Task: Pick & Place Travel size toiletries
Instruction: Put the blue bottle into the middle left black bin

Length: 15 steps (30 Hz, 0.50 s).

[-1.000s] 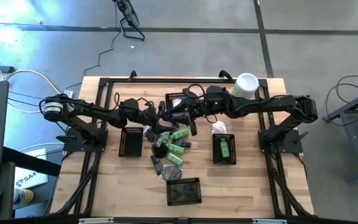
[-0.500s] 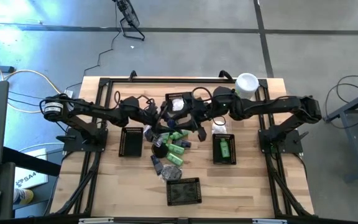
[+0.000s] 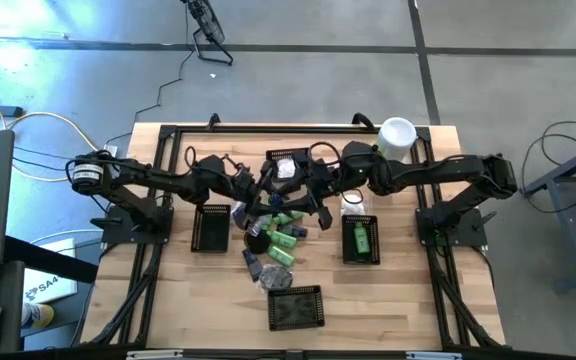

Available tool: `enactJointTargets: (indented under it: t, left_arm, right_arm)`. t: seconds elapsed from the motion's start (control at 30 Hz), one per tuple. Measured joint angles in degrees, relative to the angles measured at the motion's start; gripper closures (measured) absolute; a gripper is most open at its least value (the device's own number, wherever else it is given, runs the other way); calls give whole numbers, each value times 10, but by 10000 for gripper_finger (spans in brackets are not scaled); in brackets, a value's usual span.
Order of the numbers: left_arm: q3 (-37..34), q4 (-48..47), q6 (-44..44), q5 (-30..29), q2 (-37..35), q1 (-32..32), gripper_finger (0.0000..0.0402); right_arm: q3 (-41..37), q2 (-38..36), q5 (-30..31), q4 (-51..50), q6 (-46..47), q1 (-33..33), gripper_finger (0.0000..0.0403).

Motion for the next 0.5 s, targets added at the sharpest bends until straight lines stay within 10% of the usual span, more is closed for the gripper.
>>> enactJointTargets:
  t: [0.5]
  left_arm:
    - [79,-73,-7,93,52,-1,240]
  right_arm:
    - [0,0,-36,7,11,11,271]
